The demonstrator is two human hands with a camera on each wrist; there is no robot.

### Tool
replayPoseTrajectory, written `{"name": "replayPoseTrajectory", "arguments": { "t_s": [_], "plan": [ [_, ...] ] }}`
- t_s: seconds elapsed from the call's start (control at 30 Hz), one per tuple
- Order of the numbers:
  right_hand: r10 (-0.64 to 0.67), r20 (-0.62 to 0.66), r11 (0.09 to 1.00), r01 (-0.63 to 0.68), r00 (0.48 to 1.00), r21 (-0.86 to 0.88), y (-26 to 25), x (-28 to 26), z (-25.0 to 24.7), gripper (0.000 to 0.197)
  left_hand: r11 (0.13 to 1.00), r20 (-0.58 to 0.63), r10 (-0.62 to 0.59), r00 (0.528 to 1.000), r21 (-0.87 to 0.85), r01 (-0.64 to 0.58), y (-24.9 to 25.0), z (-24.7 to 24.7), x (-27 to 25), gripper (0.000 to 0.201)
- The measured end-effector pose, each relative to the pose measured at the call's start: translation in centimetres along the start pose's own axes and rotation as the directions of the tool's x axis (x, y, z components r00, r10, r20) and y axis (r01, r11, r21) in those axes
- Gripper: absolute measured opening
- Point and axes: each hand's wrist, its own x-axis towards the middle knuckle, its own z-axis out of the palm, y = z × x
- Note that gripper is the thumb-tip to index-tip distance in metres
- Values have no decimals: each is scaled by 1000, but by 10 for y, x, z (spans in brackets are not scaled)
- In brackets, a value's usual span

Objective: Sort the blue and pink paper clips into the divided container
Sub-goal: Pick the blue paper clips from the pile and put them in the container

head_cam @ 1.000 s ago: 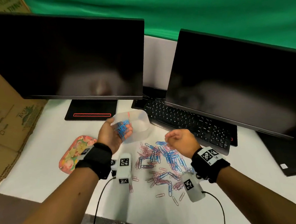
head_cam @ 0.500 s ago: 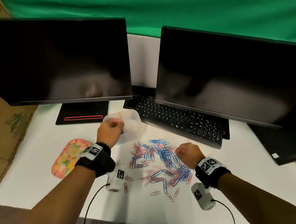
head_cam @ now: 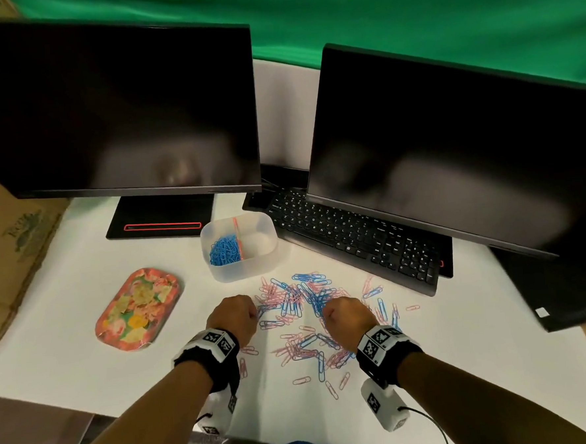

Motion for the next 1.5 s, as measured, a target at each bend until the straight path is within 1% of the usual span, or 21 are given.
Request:
{"name": "replayPoseTrajectory", "arguments": {
  "t_s": [0.07, 0.17, 0.27, 0.33, 0.43, 0.57, 0.7, 0.77, 0.83, 0.87, 0.93, 0.97, 1.07, 1.13, 1.2, 1.27, 1.33, 1.4, 1.5],
  "plan": [
    [-11, 0, 1000, 11, 1000, -3, -6, 2, 2, 21, 1000, 0, 1, 1000, -30, -1, -4, -3, -1, 10],
    [-23, -8, 1000, 23, 1000, 3, -18, 8, 6, 20, 991, -6, -7, 1000, -134, 6, -10, -8, -3, 15],
    [-43, -8, 999, 43, 999, -21, -32, 13, 10, 21, 969, -24, -3, 1000, -248, -3, -14, -12, -4, 9],
    [-84, -16, 995, 83, 996, -61, -40, 15, 15, 24, 957, -41, 12, 999, -289, -23, -17, -14, -6, 8],
    [-152, -15, 983, 150, 988, -110, -44, 16, 23, 32, 936, -72, 8, 997, -350, -33, -22, -16, -6, 15],
    [-210, -7, 965, 207, 978, -159, -35, 9, 27, 34, 891, -118, -63, 991, -455, 2, -28, -22, -2, 13],
    [-217, -28, 966, 210, 976, -154, -22, 4, 22, 27, 867, -191, -151, 970, -497, 37, -35, -25, 4, 13],
    [-192, -51, 971, 183, 980, -153, -18, 4, 20, 24, 882, -208, -182, 961, -466, 66, -39, -24, 8, 15],
    [-145, -80, 981, 134, 986, -138, -17, 5, 19, 26, 912, -219, -192, 957, -400, 91, -42, -22, 8, 10],
    [-118, -101, 987, 106, 988, -123, -18, 5, 19, 28, 932, -237, -179, 955, -351, 87, -42, -21, 7, 12],
    [-64, -138, 995, 53, 988, -86, -23, 7, 19, 35, 964, -270, -119, 955, -262, 46, -39, -18, 5, 23],
    [-43, -146, 997, 32, 988, -71, -25, 9, 19, 38, 974, -276, -79, 958, -228, 14, -37, -15, 4, 26],
    [-12, -150, 997, 0, 989, -82, -32, 11, 23, 43, 985, -204, 71, 976, -143, -102, -28, -10, 2, 26],
    [-25, -138, 994, 10, 990, -112, -33, 10, 25, 38, 982, -138, 152, 979, -89, -165, -20, -8, 2, 26],
    [-67, -120, 989, 50, 991, -138, -32, 6, 28, 30, 977, -104, 206, 973, -29, -210, -13, -5, 3, 26],
    [-116, -104, 983, 99, 988, -156, -29, 0, 32, 24, 971, -76, 237, 969, 22, -236, -6, -3, 6, 29],
    [-134, -95, 985, 122, 986, -126, -24, -4, 32, 23, 963, -34, 261, 965, 74, -258, -1, 0, 10, 32],
    [-116, -91, 991, 109, 989, -77, -21, -6, 29, 28, 954, -3, 272, 962, 129, -270, 3, 1, 13, 32],
    [-80, -82, 995, 75, 993, -63, -19, -6, 23, 36, 948, 6, 265, 964, 182, -262, 7, 3, 17, 22]
  ]
}}
